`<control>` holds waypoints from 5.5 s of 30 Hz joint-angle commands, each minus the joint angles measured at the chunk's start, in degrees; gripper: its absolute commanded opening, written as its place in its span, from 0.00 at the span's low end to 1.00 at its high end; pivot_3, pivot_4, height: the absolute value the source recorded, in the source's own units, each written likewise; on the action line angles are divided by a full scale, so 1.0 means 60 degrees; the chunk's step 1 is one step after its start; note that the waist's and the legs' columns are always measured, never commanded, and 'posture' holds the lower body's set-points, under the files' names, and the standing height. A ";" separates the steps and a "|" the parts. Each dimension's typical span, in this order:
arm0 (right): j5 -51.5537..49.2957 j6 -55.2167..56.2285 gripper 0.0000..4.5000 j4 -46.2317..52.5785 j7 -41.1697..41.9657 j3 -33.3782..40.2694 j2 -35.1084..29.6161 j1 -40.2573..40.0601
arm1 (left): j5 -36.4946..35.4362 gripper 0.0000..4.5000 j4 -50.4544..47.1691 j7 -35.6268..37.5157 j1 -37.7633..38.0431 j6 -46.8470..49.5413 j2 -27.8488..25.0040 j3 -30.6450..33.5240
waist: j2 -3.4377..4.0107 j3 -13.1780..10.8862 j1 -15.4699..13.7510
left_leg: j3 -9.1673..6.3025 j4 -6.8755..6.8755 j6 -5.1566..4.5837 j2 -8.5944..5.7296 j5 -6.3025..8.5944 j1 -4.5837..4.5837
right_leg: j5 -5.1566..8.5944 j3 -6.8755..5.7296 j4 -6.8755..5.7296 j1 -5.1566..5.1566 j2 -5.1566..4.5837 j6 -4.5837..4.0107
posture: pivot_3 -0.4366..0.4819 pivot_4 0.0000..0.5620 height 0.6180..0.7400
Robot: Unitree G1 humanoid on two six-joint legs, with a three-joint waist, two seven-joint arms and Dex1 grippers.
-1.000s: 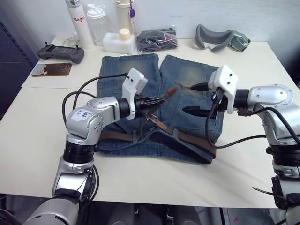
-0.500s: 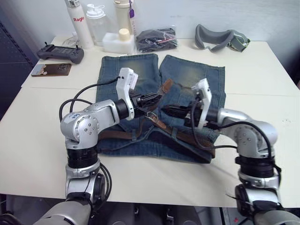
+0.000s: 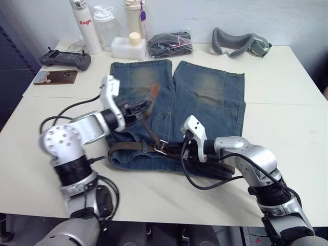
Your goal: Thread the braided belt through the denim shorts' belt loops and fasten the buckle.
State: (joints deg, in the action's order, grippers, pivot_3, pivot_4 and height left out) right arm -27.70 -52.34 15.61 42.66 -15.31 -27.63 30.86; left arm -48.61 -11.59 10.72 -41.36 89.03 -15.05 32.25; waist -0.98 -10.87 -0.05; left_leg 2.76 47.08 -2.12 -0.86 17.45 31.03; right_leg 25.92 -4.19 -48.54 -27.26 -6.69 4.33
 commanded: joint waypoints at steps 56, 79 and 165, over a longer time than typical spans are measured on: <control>-0.0197 -0.0243 0.02 -0.3645 0.2551 -0.0505 0.0849 0.2022 | 0.1249 0.00 -0.1004 0.0773 0.5791 -0.4709 -0.2299 -0.2783 | 0.0089 0.0135 0.0040 | -0.0010 -0.0008 -0.0006 0.0000 0.0021 -0.0025 | 0.0006 -0.0002 0.0015 0.0020 -0.0015 -0.0014 | 0.48 0.27 0.31; -0.0288 -0.0919 0.02 -0.3250 0.3040 -0.0147 0.0439 0.2405 | 0.1208 0.00 -0.1085 0.0545 0.6005 -0.5092 -0.2071 -0.2954 | 0.0117 0.0301 0.0051 | -0.0010 -0.0089 -0.0004 0.0014 0.0088 -0.0169 | 0.0022 -0.0006 0.0117 0.0164 -0.0015 -0.0038 | 0.48 0.27 0.31; 0.4372 0.1656 0.02 -0.5933 0.2316 -0.4729 0.1243 0.1176 | 0.0200 0.00 0.2255 0.4055 0.0208 -0.5784 -0.1992 -0.3500 | 0.0061 0.0377 0.0270 | -0.0062 -0.0862 0.0252 0.0138 0.0090 -0.1180 | -0.0095 -0.0326 0.0921 0.1127 0.0008 -0.0090 | 0.48 0.27 0.31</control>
State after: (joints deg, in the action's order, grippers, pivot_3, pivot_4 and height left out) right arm -9.17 -38.96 -9.40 57.33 -32.85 -17.79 44.51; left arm -48.05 1.14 32.81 -35.46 58.06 -27.12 10.82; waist -0.62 -8.61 1.57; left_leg 2.39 41.87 -0.53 -0.01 17.95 24.00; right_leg 25.32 -6.18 -43.01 -20.50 -6.61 3.76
